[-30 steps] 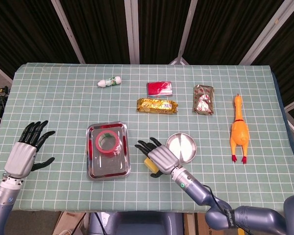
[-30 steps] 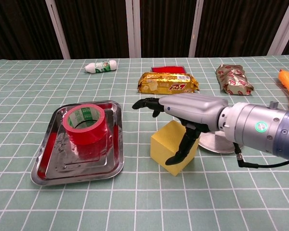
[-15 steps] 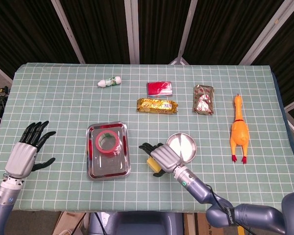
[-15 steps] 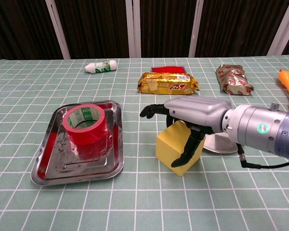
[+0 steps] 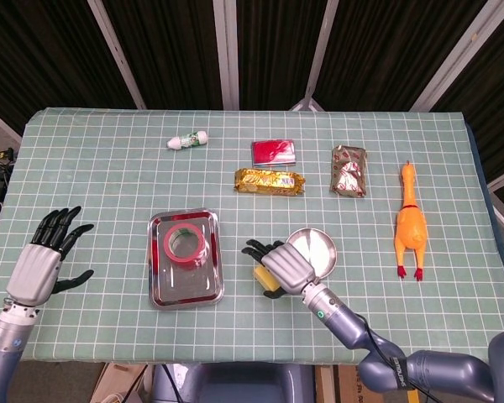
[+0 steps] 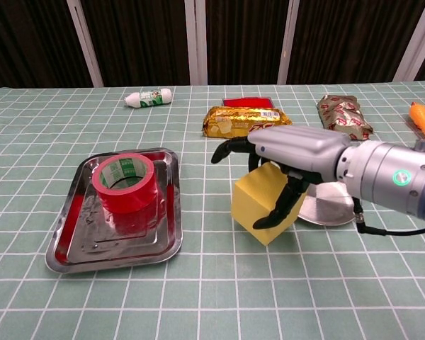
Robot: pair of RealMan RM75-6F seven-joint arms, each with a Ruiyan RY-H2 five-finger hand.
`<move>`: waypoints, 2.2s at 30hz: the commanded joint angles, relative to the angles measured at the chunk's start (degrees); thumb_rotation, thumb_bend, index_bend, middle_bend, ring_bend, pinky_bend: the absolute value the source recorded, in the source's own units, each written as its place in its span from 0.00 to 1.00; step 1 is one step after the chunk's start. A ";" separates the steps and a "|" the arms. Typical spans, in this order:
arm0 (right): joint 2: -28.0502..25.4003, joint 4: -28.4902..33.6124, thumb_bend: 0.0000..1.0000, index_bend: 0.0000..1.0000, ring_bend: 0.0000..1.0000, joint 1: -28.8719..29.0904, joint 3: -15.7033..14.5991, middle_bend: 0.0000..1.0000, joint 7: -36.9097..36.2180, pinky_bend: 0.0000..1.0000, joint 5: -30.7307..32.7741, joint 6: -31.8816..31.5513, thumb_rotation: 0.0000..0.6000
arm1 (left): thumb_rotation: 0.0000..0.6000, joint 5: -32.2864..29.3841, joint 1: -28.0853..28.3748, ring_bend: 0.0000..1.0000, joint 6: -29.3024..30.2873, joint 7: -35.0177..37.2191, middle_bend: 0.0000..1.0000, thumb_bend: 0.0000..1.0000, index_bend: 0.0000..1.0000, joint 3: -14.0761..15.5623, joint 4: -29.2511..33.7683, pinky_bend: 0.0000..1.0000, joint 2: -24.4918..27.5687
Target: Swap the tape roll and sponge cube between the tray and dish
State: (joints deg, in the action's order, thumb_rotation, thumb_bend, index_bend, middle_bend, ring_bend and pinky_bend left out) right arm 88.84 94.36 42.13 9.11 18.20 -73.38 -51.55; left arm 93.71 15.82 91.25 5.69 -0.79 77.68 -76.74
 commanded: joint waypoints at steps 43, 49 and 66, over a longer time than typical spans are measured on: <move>-9.11 -8.83 0.17 0.06 0.17 1.92 -1.70 0.01 -11.90 0.24 2.55 8.08 1.00 | 1.00 -0.22 -0.90 0.00 -0.89 -3.12 0.00 0.01 0.22 -2.17 -0.32 0.08 -1.51; -9.24 -7.94 0.04 0.00 0.02 1.54 -1.63 0.00 -10.24 0.08 4.07 6.78 1.00 | 1.00 -0.24 -1.08 0.00 -0.67 -3.38 0.00 0.01 0.22 -2.33 -0.30 0.08 -1.48; -25.79 11.54 0.02 0.00 0.00 -17.51 -2.94 0.00 -8.56 0.04 -1.93 -25.16 1.00 | 1.00 -2.87 -2.00 0.00 -4.04 -5.41 0.00 0.01 0.22 -1.62 4.40 0.09 1.39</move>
State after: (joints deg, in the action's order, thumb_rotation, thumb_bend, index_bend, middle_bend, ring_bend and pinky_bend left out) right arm 68.02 101.44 32.14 7.92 8.89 -73.08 -68.03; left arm 91.42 14.24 87.92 0.94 -2.83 80.52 -76.33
